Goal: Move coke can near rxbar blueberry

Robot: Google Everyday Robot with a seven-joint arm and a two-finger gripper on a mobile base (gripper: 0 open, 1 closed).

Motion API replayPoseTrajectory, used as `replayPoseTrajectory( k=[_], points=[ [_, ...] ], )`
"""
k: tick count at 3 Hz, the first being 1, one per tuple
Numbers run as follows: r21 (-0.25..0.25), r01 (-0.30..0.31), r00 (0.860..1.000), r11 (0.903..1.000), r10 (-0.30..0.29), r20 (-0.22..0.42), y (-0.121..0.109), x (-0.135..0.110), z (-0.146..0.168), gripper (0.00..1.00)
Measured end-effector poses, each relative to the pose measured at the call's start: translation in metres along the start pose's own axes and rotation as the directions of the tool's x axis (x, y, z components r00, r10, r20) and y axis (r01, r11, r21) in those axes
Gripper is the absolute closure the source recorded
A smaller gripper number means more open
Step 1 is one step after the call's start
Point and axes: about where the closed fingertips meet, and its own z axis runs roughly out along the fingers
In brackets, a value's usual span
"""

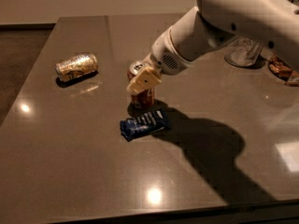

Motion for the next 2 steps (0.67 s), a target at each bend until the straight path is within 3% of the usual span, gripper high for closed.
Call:
replayPoseTrajectory(
  k=[2],
  points=[
    [0.0,0.002,1.0,1.0,-0.002,0.0,0.001,-0.0008,-0.0001,0.0]
  ],
)
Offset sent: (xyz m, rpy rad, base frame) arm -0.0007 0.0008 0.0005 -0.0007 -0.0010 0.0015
